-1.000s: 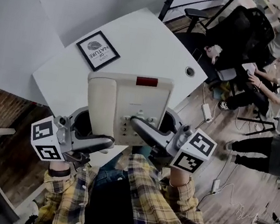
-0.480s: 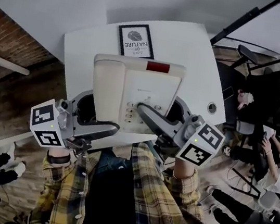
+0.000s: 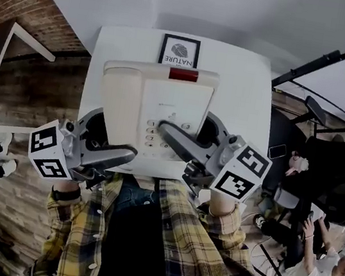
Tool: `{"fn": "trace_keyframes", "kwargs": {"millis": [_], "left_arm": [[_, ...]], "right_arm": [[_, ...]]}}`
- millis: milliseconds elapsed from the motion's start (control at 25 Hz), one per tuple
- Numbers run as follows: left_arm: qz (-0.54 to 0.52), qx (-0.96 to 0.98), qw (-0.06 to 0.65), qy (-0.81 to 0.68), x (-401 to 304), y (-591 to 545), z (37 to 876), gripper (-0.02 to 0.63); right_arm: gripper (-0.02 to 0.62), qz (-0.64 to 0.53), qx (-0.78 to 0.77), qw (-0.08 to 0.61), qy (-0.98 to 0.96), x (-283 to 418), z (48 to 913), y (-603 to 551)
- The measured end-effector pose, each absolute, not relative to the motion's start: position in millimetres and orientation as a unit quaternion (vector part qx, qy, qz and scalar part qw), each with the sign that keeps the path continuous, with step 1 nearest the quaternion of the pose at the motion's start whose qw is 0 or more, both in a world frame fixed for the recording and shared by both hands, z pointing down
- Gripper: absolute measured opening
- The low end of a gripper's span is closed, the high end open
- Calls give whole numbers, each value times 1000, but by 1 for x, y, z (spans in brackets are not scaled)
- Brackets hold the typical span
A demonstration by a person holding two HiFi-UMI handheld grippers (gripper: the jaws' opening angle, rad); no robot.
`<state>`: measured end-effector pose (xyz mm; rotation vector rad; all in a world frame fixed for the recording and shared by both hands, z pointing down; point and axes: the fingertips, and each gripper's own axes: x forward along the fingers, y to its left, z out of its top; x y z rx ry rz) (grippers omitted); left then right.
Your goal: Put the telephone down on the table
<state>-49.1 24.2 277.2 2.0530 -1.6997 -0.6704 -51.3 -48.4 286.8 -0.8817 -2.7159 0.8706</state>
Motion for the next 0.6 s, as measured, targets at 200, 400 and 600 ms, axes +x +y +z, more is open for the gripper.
{"fn": "trace_keyframes", "kwargs": {"millis": [200,400,600], "left_arm": [[-248,716,183,-626,-37,7,274,393],[-256,710,177,-632,-23,-18,277,393],[-256,715,186,-623,-20,-38,278,393]], "right_arm": [[279,285,-318,87,-900,-43,283,-66],[279,276,-326,90,-900,-31,284,-90],[279,281,-314,89,-903,-26,286,-111]]}}
